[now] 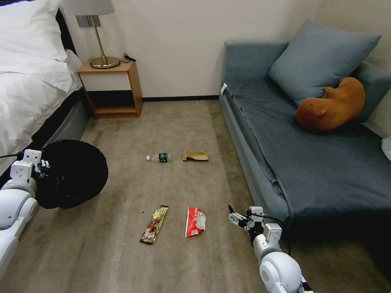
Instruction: Pick up the trash bin, then pick up the garbage on the floor and place it into the trash bin.
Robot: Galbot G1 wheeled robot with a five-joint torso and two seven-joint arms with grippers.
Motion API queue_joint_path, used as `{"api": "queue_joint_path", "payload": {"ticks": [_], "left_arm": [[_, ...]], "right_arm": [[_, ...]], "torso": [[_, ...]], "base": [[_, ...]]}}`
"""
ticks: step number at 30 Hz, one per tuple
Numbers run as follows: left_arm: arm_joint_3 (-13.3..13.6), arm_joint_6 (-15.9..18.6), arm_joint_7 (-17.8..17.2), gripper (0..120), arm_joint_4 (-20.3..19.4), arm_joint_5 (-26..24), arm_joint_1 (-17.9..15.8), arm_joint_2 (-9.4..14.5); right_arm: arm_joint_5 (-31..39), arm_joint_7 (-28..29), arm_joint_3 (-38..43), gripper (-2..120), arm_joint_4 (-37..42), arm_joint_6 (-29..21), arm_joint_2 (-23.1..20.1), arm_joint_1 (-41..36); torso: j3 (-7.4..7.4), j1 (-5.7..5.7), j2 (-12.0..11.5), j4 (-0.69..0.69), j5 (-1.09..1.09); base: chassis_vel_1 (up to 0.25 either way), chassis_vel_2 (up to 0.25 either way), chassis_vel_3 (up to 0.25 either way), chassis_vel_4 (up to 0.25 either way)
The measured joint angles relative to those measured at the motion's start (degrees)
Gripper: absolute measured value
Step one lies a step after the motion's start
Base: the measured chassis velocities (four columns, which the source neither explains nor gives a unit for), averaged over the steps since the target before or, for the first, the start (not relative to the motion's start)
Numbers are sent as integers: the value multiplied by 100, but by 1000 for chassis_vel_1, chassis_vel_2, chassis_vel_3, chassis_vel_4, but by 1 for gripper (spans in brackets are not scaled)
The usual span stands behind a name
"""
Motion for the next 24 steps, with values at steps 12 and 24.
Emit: {"api": "queue_joint_path", "payload": {"ticks": [12,24], "left_arm": [[-123,-13,0,5,-80,53,163,-49],[-162,-102,-2,5,-239,133,432,-226]], "right_arm": [[-9,-2,-262,100,-159,-14,-25,188],[31,-41,-631,100,-450,-9,-210,546]], "torso": [[0,0,0,0,0],[0,0,0,0,0]], "base": [[-64,67,60,-67],[-57,62,63,-56]]}}
